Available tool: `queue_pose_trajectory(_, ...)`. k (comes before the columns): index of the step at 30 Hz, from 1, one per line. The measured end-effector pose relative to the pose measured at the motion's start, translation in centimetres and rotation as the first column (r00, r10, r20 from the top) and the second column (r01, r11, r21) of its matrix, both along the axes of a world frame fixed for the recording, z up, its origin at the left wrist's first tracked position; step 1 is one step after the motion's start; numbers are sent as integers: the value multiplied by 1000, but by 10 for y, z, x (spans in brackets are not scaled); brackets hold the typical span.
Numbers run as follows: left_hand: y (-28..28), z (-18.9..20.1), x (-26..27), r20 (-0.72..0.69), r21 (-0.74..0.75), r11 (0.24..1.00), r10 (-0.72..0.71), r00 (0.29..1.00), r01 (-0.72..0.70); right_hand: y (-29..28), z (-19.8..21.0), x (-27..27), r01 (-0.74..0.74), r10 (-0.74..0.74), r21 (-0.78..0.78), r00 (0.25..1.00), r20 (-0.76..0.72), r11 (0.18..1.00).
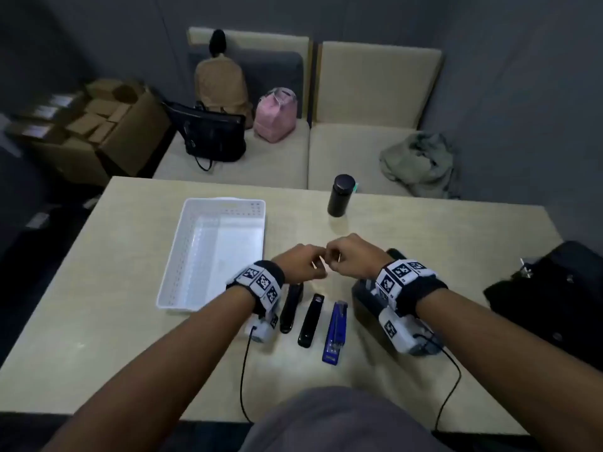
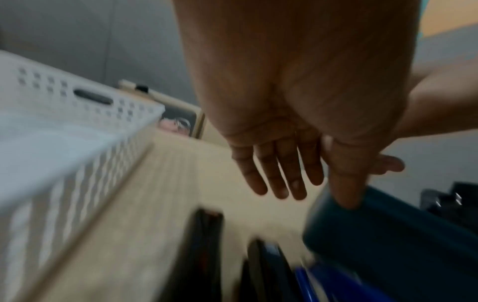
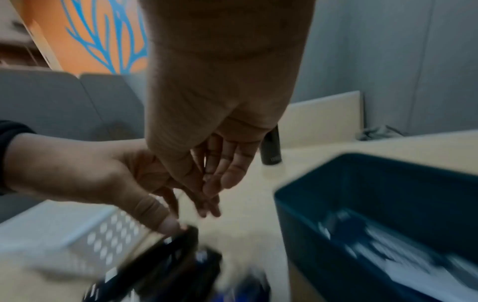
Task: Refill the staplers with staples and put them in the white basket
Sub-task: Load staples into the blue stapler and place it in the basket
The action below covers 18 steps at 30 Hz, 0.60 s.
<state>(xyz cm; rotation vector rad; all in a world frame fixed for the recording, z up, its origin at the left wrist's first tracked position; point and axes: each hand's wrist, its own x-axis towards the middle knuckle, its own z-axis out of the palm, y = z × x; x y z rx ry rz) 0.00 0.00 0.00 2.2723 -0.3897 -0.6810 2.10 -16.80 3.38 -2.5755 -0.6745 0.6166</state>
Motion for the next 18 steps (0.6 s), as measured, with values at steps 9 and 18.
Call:
queue_pose_trajectory(9, -44, -63, -53, 126, 305, 752, -640, 758, 584, -47, -49, -77, 22, -35, -150, 996, -85, 988)
queue_pose_trajectory(18, -78, -55, -58, 272, 329, 844, -515, 813, 425, -90, -51, -122, 27, -58, -229, 990, -130, 973)
